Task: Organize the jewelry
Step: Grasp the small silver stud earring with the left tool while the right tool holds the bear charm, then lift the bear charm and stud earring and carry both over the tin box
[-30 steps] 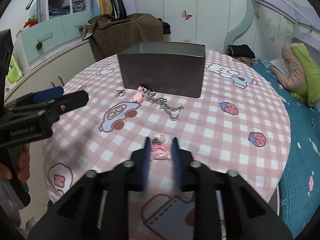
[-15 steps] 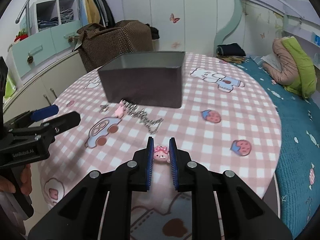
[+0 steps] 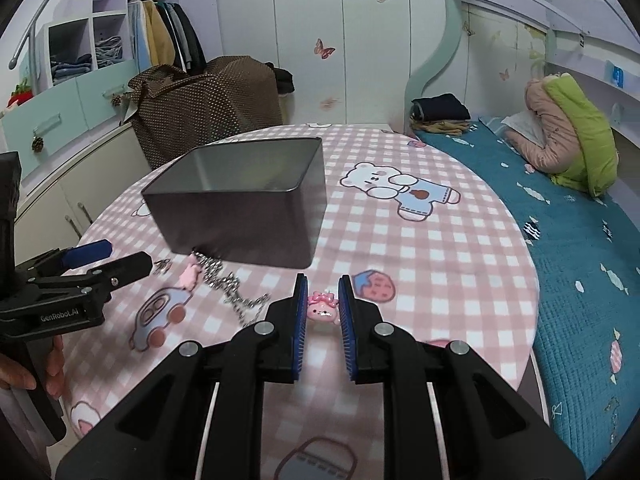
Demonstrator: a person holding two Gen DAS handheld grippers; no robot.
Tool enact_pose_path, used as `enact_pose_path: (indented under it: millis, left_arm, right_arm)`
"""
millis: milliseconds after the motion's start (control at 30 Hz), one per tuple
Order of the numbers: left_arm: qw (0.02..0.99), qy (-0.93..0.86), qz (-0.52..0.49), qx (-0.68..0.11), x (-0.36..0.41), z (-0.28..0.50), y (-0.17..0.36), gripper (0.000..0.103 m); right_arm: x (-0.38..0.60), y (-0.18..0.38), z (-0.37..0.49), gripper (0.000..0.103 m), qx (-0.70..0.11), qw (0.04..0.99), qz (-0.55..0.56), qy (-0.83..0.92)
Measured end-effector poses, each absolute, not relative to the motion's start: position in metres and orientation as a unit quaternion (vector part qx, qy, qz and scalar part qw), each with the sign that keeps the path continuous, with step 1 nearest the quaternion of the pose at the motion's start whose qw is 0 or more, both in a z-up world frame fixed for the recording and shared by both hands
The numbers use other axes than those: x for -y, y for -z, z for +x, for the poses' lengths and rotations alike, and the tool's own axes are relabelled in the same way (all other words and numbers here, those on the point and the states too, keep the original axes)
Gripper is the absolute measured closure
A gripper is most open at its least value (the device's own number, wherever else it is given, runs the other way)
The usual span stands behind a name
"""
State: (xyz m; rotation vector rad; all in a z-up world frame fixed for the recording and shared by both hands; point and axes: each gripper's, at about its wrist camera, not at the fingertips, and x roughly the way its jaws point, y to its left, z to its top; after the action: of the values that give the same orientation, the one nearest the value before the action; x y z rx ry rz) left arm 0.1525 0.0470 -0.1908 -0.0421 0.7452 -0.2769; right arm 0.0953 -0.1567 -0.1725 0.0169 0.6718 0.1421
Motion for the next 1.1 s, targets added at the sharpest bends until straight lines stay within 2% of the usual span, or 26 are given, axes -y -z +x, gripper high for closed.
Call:
enact_pose_path:
  millis: [33, 67, 133, 167, 300, 367, 733, 1100]
  left_arm:
    - [0.920, 0.139, -0.019, -0.365, -0.045, 0.156, 0.192, 0.028]
    - [0.919, 0.141, -0.017, -0.367, -0.043, 0.159, 0.192, 0.031]
    - [0.908, 0.154, -0.013, -0.389, -0.038, 0.166, 0.198, 0.049]
    - [0.905, 0.157, -0.011, -0.395, -0.038, 0.168, 0.199, 0.054]
    - [0.901, 0.163, -0.010, -0.401, -0.036, 0.169, 0.202, 0.082]
    - [0.901, 0.165, -0.008, -0.402, -0.037, 0.169, 0.203, 0.088]
    - [0.906, 0.160, 0.007, -0.391, -0.032, 0.163, 0.200, 0.088]
    - [0.920, 0.162, 0.011, -0.356, -0.030, 0.151, 0.172, 0.087]
  right_arm:
    - [0.156, 0.173, 0.098, 0.088, -0.329, 0.942, 0.006, -0.069]
    - [0.157, 0.173, 0.100, 0.088, -0.330, 0.941, 0.006, -0.070]
    - [0.157, 0.173, 0.103, 0.088, -0.330, 0.941, 0.008, -0.072]
    - [0.157, 0.173, 0.105, 0.088, -0.330, 0.941, 0.007, -0.073]
    - [0.156, 0.173, 0.110, 0.088, -0.331, 0.941, 0.007, -0.075]
    - [0.154, 0.173, 0.110, 0.088, -0.331, 0.940, 0.006, -0.078]
    - [0.155, 0.170, 0.104, 0.088, -0.326, 0.942, 0.007, -0.079]
    - [0.153, 0.149, 0.103, 0.088, -0.293, 0.953, 0.001, -0.078]
